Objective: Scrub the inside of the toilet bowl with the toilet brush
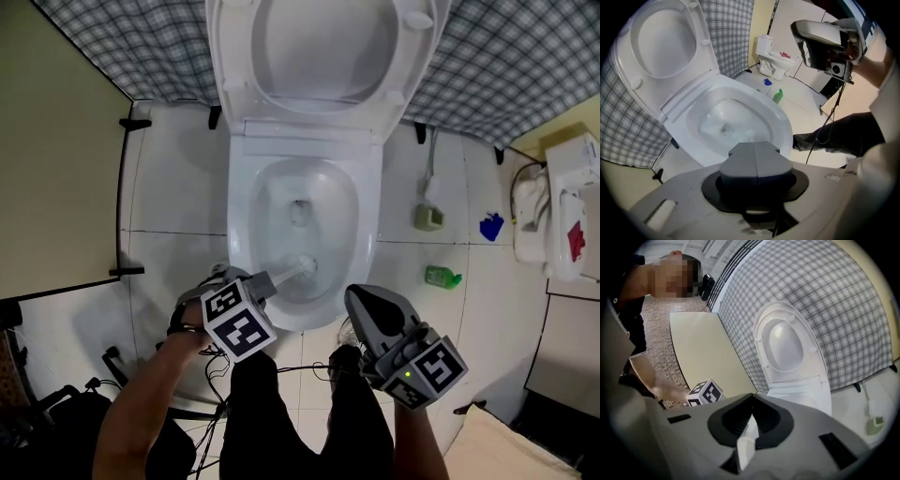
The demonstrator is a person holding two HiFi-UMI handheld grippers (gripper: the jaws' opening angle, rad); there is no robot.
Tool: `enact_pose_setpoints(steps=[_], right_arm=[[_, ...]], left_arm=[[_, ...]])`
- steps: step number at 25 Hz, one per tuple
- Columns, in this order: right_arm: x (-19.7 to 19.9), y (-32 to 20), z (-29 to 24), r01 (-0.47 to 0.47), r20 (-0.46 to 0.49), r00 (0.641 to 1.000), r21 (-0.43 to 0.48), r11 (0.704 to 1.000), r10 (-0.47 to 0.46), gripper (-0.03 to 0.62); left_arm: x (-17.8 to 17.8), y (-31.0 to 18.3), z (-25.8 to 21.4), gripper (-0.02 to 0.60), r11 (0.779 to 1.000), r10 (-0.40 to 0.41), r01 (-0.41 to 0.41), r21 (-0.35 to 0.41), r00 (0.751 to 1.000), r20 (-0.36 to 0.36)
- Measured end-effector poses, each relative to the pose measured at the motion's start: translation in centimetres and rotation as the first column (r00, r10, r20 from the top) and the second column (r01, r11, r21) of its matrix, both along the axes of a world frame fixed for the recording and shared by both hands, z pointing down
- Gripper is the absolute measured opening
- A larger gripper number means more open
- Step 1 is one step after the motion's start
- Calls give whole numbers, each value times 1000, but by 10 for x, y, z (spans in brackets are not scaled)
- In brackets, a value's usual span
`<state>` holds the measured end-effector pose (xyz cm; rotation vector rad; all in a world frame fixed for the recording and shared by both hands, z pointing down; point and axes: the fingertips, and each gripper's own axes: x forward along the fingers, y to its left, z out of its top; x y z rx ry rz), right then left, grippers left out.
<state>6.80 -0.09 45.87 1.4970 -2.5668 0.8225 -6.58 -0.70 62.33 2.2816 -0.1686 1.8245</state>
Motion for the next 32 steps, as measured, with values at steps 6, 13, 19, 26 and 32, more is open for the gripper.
enact_pose_setpoints(steps=[6,13,19,26,32], right_arm=[[21,-7,-2,-8,-6,1000,4,1000,8,0],[38,-22,2,1,-14,1000,9,1000,-1,0],[45,-35,11,11,-15,1000,4,1000,-11,0],[54,-47,23,10,-7,1000,-4,1000,-10,0],[63,-54,28,0,-6,1000,-1,1000,0,0]], left_arm=[[28,-20,18,166,992,-125,125,-15,991,-49],[50,-39,39,165,981,-188,191,41,980,-61],[61,-57,61,164,976,-199,200,89,980,-22],[77,-78,84,166,968,-230,229,101,973,1],[83,-100,104,166,956,-277,275,100,961,2]])
